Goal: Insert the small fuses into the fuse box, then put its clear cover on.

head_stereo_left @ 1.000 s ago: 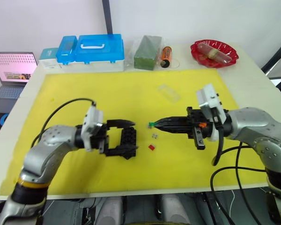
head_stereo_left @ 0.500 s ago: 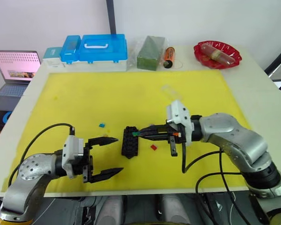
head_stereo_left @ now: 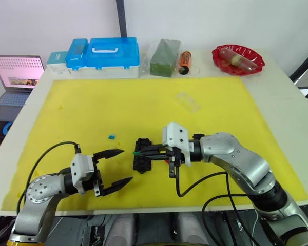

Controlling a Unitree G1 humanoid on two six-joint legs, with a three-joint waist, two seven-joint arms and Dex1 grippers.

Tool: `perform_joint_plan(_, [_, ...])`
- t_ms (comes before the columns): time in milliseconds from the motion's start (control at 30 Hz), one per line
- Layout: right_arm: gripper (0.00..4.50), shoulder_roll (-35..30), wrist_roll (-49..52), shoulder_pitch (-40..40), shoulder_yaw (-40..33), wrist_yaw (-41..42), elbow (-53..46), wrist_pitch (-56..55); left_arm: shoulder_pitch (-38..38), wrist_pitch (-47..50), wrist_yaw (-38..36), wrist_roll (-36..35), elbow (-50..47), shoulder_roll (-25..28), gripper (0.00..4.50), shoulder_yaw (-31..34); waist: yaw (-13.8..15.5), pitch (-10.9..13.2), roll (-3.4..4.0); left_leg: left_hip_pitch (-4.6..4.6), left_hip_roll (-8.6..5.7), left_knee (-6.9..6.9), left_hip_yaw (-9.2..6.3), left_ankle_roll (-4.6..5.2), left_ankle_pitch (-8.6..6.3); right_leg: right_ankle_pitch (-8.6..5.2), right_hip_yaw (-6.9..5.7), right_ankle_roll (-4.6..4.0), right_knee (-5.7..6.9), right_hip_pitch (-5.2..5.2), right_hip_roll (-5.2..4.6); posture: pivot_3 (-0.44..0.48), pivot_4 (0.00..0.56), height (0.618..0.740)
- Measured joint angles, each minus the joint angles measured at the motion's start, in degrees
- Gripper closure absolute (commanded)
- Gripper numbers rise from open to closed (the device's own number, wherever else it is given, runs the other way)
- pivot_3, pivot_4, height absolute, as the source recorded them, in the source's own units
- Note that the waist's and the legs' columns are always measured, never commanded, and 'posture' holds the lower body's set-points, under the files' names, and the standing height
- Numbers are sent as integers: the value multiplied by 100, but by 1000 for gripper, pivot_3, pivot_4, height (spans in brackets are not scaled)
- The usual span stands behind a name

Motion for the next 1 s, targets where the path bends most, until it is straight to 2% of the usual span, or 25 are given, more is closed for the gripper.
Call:
perform_joint_plan(600, [4500,-17,-571,676,231,-268,-347,6,-102,-137,-29,-2,98,45,30,-93,-2,0,0,0,-1,0,0,0,0,0,-2,0,1,0,1,0,150,740])
perform_joint_plan(1000, [4500,41,-808,801,234,-368,-334,-193,-107,-90,32,-2,40,110,30,-133,-1,0,0,0,-1,0,-1,0,0,0,-2,0,2,0,1,0,150,740])
